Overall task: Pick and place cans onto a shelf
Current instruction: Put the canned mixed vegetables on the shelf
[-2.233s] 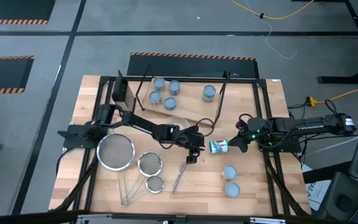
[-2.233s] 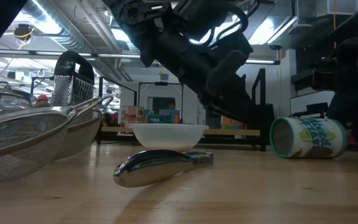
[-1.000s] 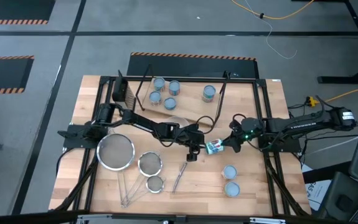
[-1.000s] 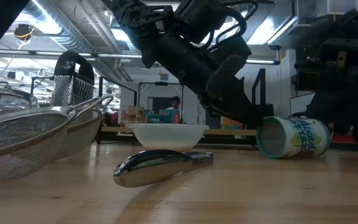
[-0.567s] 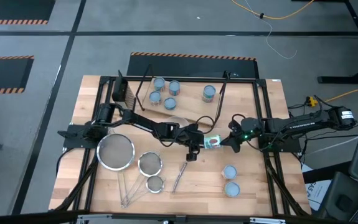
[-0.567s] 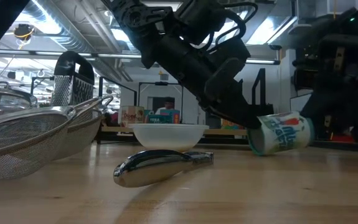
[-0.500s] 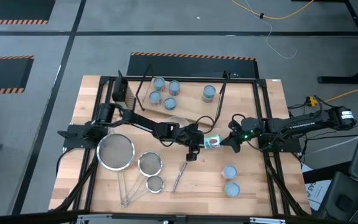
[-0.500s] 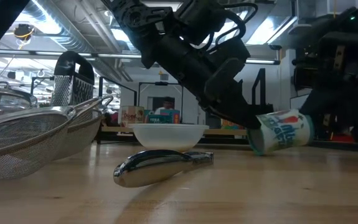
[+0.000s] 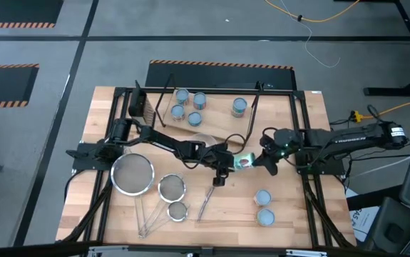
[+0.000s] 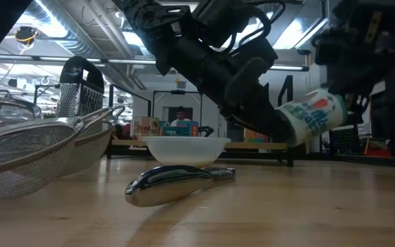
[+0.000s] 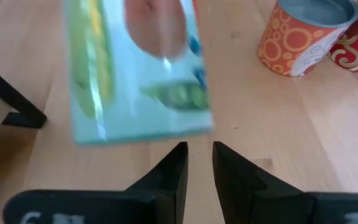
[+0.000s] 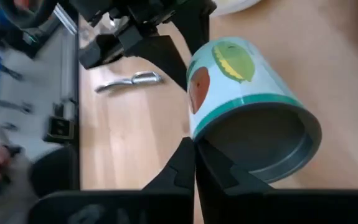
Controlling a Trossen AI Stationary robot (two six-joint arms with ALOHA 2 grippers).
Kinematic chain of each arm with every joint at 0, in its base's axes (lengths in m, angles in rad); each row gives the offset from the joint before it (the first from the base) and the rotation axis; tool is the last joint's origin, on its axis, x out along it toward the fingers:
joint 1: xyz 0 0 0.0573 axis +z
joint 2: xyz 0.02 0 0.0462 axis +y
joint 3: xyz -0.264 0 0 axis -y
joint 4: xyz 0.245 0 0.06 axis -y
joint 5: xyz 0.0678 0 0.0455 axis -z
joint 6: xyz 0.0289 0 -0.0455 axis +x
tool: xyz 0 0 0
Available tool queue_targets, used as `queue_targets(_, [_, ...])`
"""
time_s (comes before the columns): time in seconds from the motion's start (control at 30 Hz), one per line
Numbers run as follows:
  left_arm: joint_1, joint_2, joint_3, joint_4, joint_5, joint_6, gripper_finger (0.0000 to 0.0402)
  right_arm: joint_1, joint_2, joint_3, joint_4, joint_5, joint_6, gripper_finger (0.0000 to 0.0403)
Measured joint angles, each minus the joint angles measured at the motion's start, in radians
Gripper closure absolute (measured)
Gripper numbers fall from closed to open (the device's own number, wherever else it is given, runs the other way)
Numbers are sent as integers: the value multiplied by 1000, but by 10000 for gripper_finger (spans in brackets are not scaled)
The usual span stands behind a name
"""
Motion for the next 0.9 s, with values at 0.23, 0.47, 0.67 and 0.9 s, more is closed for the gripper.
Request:
queue_targets(0.23, [0,0,0,-6,1,0,334,0,1,222,-360,101,-98,401])
queue_targets(0.47, [0,0,0,-8,2,0,334,0,2,385,-642,145,-103,401])
queue_targets(0.67, [1,0,0,-8,2,0,334,0,45,412,-760,145,-98,401])
queue_targets(0.9, [4,0,0,-8,-2,1,334,0,148,412,-796,145,-110,401])
